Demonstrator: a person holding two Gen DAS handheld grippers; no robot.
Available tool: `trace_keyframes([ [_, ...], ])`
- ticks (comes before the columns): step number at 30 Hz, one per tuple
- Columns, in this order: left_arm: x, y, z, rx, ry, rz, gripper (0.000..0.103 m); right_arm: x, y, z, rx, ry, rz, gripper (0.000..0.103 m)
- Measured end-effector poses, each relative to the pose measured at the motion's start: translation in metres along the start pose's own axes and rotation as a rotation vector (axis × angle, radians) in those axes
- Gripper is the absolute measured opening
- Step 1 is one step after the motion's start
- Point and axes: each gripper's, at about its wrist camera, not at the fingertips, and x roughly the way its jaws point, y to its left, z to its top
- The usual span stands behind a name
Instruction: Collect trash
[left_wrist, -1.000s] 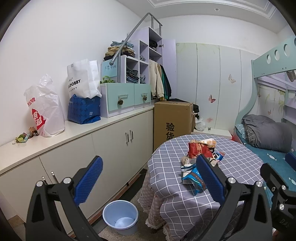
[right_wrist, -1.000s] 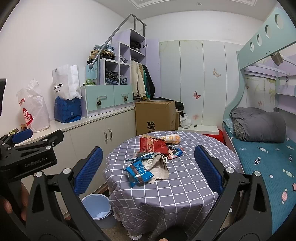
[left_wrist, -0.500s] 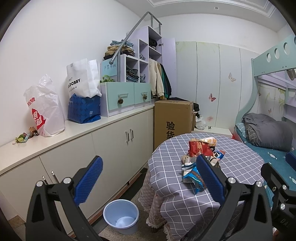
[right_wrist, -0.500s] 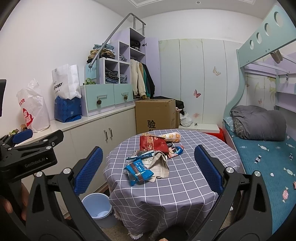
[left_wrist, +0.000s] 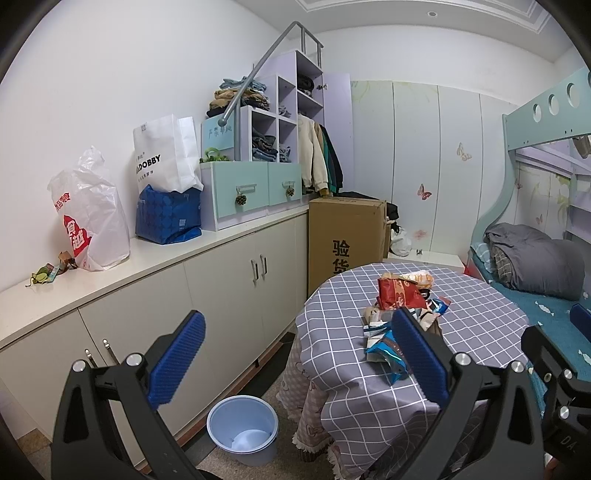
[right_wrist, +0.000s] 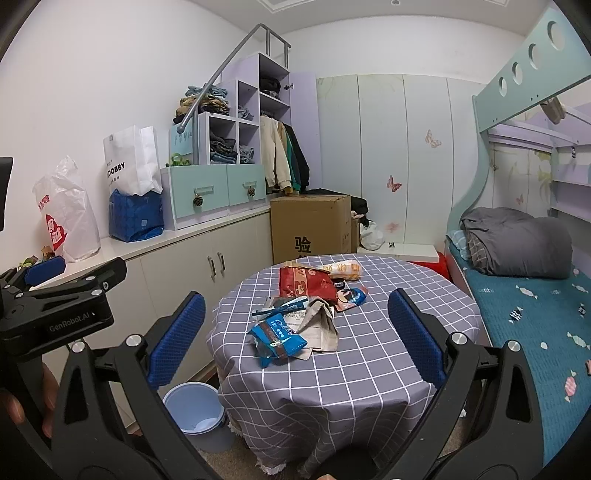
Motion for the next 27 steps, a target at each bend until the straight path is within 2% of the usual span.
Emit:
trace_keyframes([
  [27,0.0026,0.0032,-0.0023,-0.008,0.015,0.015,0.099,0.0031,-0.0001,-0.0044,0.021,0.014,0.005,0.097],
])
